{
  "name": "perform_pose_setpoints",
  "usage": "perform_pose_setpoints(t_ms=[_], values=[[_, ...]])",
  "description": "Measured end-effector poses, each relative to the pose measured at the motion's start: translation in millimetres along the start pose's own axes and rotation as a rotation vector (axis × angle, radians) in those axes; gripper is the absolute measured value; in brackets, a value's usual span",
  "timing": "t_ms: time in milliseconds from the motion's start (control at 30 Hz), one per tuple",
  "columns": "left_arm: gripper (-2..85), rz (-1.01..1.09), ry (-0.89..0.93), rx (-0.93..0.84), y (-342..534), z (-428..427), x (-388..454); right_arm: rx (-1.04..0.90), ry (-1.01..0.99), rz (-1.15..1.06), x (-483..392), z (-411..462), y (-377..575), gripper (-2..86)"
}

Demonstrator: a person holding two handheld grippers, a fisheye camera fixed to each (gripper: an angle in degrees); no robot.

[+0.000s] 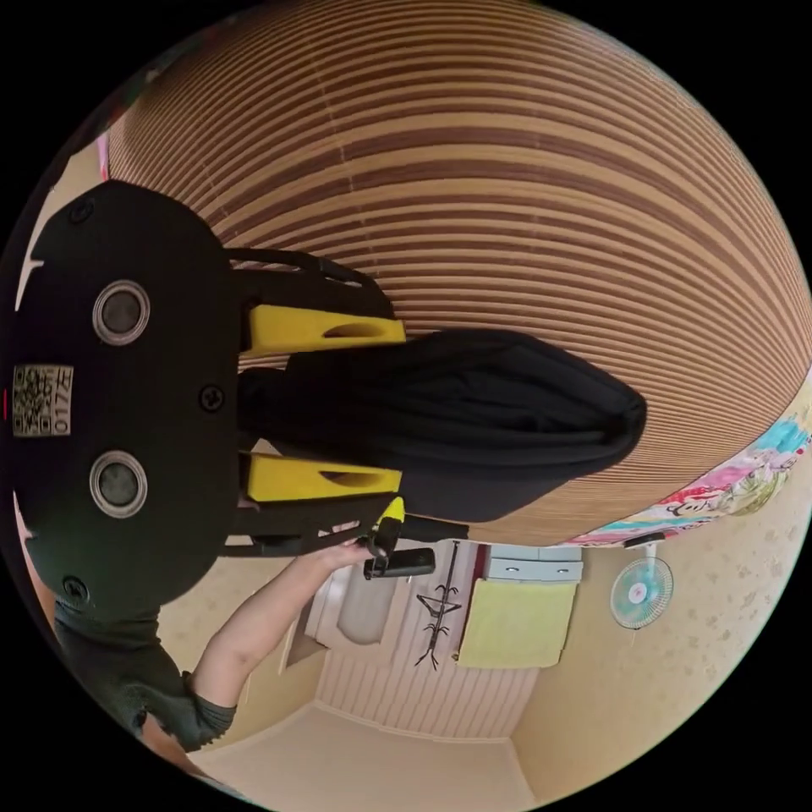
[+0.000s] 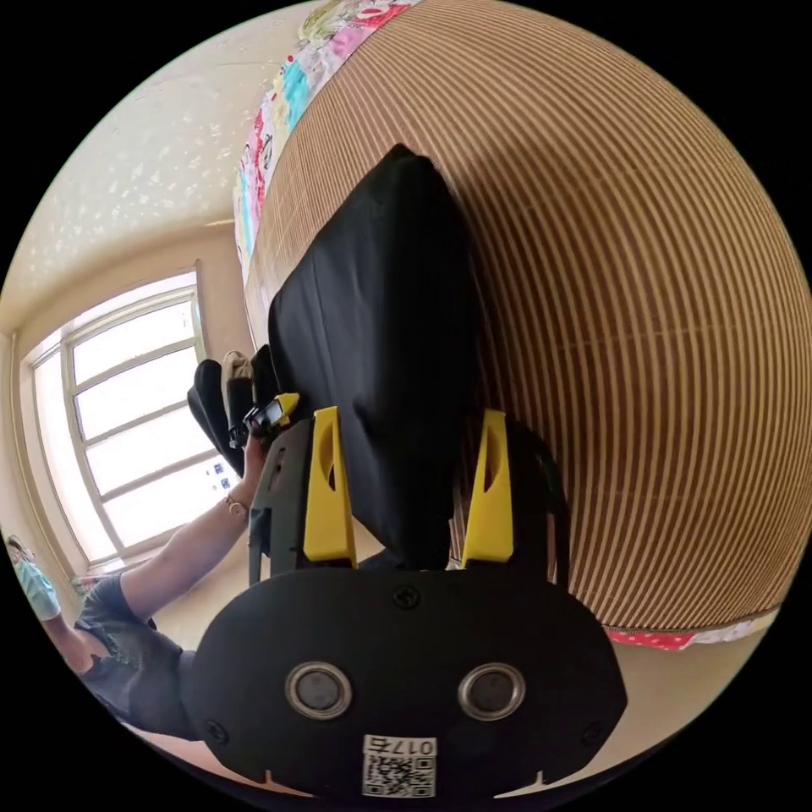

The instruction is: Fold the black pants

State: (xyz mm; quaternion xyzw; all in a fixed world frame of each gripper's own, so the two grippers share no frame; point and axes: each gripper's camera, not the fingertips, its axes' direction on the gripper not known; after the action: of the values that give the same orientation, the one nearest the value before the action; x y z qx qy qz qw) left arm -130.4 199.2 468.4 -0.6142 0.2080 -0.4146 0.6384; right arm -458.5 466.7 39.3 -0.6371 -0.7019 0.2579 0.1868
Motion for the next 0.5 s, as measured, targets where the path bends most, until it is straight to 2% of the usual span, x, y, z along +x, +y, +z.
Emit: perform_pose_setpoints(t_ms=[67, 133, 200, 267, 500], values=[[16.8, -0.014, -0.031, -0.057, 16.2, 17.3, 4.5, -0.130, 0.038, -0.038, 4.7, 49.9, -11.7, 18.4], [15.3, -0.052, -0.035, -0.003, 50.0, 21.9, 5.9, -0.125, 0.143, -0.111, 1.0, 75.8, -4.2, 16.2], [13.2, -0.129, 0.002, -0.014, 78.4, 24.2, 0.8, -0.202, 0.080, -0.106, 12.5, 102.9, 0.8, 13.0], [10.7, -0.107, 0.041, -0.061, 106.8, 21.7, 5.4, -0.273, -0.071, -0.146, 20.7, 131.2, 18.2, 10.2], [9.1, 0.089, 0.084, -0.079, 255.4, -61.7, 67.1, -0.244, -0.248, -0.302, -21.9, 182.7, 60.7, 8.8]])
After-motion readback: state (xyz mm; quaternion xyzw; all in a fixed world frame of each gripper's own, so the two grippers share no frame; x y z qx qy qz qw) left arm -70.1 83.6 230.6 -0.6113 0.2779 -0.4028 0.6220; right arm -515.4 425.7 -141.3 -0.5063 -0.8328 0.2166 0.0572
